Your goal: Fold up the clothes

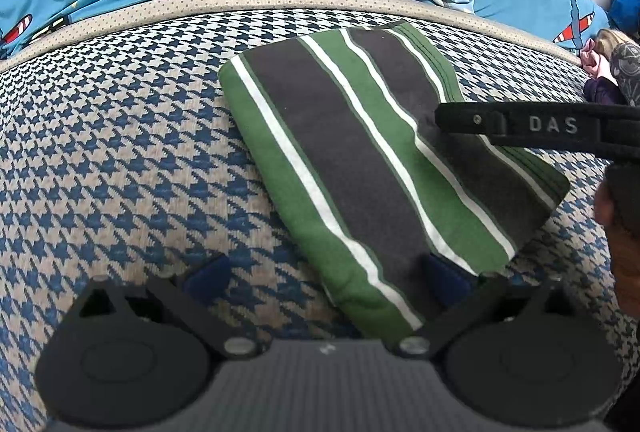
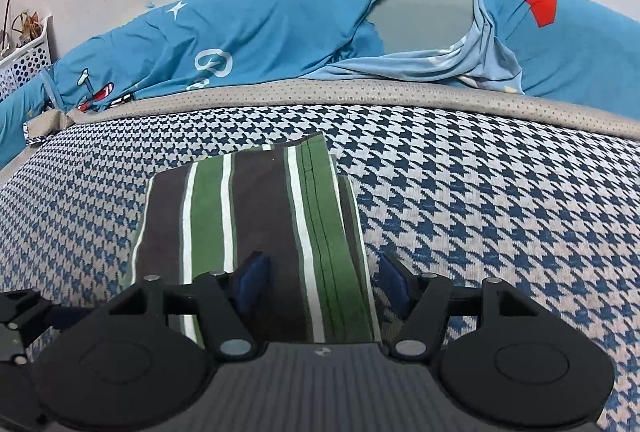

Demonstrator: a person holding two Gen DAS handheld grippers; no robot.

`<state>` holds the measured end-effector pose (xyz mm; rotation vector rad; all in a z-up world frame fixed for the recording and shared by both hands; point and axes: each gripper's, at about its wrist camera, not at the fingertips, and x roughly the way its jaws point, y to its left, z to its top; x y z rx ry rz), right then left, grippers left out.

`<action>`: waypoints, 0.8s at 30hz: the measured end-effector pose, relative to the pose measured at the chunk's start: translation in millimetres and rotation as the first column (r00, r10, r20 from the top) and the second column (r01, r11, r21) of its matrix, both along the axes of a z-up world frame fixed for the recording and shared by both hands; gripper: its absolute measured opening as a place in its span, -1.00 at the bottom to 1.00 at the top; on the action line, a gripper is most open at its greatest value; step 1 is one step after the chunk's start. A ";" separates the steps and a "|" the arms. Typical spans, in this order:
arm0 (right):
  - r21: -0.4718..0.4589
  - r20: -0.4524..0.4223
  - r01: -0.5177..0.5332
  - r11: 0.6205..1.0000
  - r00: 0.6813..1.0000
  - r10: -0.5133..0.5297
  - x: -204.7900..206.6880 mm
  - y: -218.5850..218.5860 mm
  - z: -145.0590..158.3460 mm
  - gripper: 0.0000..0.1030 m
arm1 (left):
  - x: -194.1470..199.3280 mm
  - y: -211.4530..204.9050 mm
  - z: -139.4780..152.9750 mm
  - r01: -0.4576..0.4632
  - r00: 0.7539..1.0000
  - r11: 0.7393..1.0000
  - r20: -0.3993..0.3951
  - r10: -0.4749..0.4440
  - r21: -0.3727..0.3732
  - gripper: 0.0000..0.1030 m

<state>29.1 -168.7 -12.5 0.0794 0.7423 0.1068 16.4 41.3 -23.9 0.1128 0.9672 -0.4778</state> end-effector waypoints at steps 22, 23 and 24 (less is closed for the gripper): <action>0.071 -0.069 0.118 0.990 0.991 -0.113 -43.7 -22.9 19.1 0.21 | -0.2 2.6 -1.3 0.011 1.000 1.000 0.006 -0.011 -0.011 1.00; 0.077 -0.071 0.129 0.989 0.990 -0.123 -46.3 -25.7 19.4 0.21 | -0.5 3.1 -1.6 0.014 1.000 1.000 0.009 -0.014 -0.012 1.00; 0.082 -0.075 0.141 0.987 0.988 -0.135 -49.3 -28.9 19.6 0.21 | -0.8 3.6 -1.8 0.017 1.000 1.000 0.011 -0.017 -0.012 1.00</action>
